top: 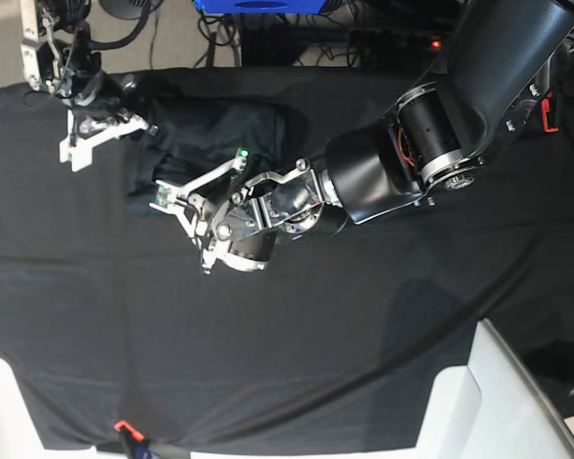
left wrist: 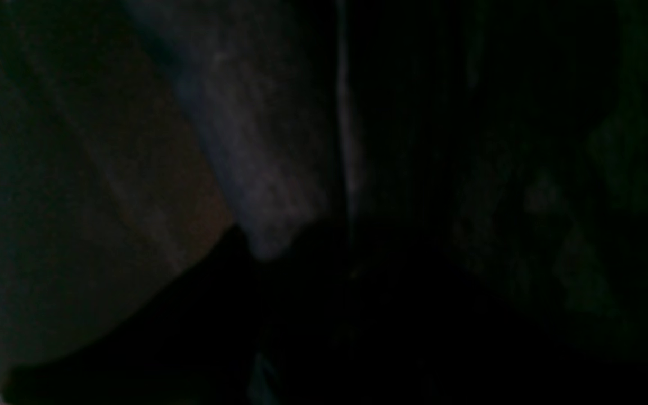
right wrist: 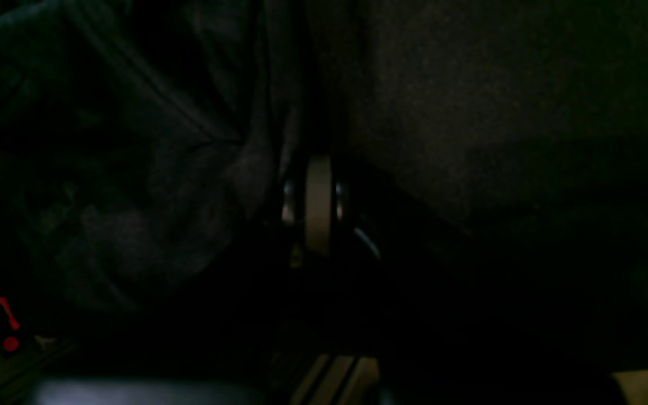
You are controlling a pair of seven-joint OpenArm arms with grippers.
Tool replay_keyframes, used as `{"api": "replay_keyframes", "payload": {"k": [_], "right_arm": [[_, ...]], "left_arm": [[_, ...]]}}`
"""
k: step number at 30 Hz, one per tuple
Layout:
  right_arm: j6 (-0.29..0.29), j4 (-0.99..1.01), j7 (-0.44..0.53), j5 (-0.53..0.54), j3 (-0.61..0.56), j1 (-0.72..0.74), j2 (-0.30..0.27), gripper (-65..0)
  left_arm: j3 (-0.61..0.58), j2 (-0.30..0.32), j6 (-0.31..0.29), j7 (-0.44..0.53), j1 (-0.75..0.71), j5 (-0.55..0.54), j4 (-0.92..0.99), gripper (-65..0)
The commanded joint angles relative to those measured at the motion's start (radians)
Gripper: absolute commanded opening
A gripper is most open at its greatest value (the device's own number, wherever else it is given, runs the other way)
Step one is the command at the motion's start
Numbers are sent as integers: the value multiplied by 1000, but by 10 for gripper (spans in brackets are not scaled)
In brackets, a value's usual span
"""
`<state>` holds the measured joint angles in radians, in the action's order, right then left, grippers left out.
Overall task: Fold the T-shirt properly
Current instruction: 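Press and smooth the shirt's folded edge with the left gripper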
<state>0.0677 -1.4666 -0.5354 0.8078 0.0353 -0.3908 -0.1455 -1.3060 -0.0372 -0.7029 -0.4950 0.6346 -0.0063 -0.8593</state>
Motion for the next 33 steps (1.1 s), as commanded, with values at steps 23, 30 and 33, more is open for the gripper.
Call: {"api": "replay_keyframes", "payload": {"k": [23,30,33], "right_arm": [[14,-4,-4,-8,5,2,-10,-641],[14,-4,-5,-8,5,0,-10,-641],[14,-4,-5,-8,5,-1,-10,-641]], "left_arm": [[-2,6,5,-55,24,-4,-5,-380],[-1,6,5,-55,35,-5,-5,-148],[-1,6,5,-55,47,-5,-5,-100]]}}
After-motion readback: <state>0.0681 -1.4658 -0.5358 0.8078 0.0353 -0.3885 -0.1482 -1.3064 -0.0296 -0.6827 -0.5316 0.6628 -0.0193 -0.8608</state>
